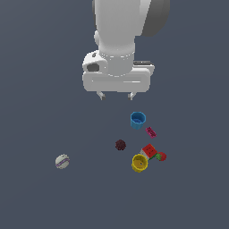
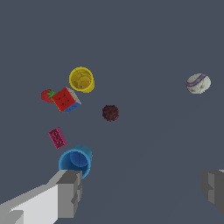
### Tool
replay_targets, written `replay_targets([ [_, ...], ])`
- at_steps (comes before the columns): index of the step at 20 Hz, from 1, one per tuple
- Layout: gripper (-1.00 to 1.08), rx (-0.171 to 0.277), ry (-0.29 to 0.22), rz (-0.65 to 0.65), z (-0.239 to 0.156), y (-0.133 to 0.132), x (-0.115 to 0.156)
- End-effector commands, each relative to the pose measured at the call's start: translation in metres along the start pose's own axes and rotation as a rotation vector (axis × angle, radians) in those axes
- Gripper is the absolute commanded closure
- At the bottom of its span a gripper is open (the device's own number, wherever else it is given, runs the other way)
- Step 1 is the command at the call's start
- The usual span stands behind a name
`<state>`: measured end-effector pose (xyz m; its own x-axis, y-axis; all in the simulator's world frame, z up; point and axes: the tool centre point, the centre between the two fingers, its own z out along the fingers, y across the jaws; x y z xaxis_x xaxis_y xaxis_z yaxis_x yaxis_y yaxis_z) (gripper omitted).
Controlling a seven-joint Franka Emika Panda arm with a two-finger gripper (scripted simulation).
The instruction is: Pick up a designated object from a clutter of objects.
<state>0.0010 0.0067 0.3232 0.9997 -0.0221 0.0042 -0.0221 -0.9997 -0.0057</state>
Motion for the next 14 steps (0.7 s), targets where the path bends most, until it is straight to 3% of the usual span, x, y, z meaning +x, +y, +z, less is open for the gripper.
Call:
replay_targets([
  [1, -0.92, 0.0, 0.0, 0.0, 0.0, 0.0, 0.0],
  [14, -0.92, 0.015, -0.006, -0.014, 0.0073, 0.0005, -0.0011],
])
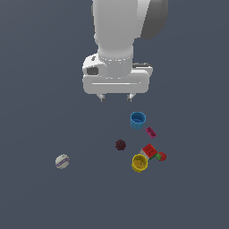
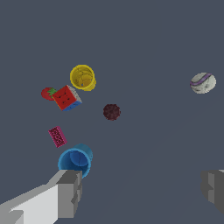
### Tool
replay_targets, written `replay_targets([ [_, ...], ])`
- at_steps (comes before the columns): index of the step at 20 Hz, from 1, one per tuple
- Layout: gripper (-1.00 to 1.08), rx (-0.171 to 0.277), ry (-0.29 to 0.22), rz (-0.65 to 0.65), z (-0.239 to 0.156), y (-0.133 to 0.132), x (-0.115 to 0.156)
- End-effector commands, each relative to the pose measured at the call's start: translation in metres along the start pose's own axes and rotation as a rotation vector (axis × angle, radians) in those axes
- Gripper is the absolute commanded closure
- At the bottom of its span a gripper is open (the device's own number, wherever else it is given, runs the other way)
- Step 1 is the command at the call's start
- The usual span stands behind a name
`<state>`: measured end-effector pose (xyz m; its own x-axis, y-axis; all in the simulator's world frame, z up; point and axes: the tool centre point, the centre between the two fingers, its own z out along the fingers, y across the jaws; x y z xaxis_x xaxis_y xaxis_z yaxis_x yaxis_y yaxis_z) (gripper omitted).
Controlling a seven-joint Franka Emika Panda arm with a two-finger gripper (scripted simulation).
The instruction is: Pick up a designated object from a clutter of objects.
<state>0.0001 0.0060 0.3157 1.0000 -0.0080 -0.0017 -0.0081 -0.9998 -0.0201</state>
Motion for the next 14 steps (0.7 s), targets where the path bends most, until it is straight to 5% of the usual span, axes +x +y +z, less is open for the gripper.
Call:
replay_targets([
  [1, -0.92, 0.0, 0.0, 0.0, 0.0, 0.0, 0.0],
  [14, -0.92, 0.005, 0.002, -0.069, 0.021, 0.03, 0.033],
])
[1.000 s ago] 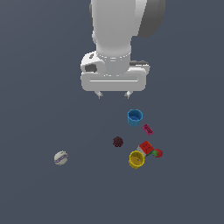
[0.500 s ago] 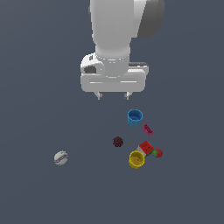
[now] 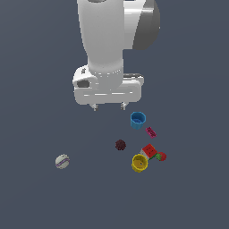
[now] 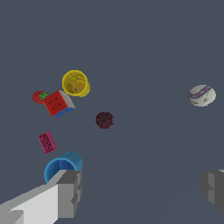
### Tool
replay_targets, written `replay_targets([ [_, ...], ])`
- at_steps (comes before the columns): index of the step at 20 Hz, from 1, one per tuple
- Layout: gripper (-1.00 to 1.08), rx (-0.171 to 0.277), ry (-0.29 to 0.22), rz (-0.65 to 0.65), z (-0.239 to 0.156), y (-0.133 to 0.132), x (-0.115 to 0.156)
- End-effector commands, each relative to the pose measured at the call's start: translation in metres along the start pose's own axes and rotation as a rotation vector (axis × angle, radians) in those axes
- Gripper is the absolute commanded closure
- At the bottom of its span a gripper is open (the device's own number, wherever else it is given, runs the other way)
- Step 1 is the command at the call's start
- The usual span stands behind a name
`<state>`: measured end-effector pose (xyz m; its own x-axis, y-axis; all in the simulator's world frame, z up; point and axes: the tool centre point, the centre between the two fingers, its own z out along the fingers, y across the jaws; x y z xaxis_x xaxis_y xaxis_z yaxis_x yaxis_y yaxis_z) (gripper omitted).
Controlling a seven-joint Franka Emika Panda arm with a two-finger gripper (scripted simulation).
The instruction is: Pick up a designated object from a clutter of objects.
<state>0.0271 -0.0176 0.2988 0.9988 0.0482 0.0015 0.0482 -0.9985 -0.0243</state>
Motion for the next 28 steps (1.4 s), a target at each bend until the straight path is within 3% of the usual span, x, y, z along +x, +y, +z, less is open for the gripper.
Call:
replay_targets([
  [1, -0.92, 0.001, 0.0, -0.022, 0.008, 0.011, 0.01],
  [16, -0.92, -0.003, 0.003, -0.226, 0.094, 0.123, 0.076],
  [28, -0.92, -0.017, -0.002, -0.381, 0.175, 0.211, 0.095],
])
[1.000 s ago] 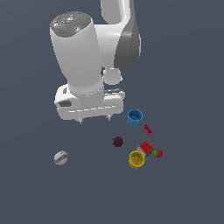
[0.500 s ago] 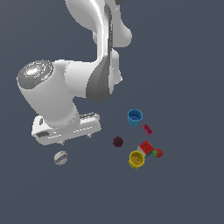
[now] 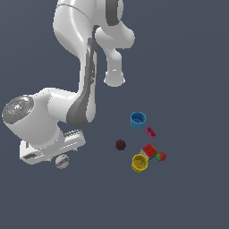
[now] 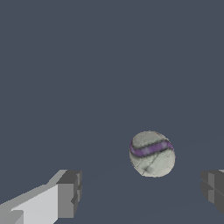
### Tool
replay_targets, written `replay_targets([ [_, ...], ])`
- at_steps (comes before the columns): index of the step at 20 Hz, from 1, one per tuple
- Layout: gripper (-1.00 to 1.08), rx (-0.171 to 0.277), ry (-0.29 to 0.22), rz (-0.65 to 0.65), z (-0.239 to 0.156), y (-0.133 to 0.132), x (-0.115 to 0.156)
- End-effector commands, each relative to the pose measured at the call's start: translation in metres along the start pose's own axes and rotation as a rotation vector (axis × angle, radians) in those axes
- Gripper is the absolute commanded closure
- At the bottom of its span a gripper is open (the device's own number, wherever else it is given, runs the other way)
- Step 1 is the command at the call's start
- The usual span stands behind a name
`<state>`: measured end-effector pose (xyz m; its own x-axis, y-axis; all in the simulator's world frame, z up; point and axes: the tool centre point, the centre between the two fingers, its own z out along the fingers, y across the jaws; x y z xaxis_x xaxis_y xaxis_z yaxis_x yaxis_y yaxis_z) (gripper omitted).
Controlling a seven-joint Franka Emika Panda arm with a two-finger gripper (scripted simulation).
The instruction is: Pick up a designated object from a clutter of objects.
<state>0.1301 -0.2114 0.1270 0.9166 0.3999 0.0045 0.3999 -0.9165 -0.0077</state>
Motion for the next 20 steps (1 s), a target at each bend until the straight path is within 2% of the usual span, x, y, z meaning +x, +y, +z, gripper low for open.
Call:
replay_targets([
  [1, -0.92, -0.003, -0.001, -0.027, 0.013, 0.013, -0.003],
  [9, -0.92, -0.007, -0.004, -0.071, 0.038, 0.035, -0.012],
  [15, -0.92, -0.007, -0.006, -0.071, 0.041, 0.036, -0.013],
  [20, -0.92, -0.007, -0.005, -0.072, 0.06, 0.036, -0.013],
])
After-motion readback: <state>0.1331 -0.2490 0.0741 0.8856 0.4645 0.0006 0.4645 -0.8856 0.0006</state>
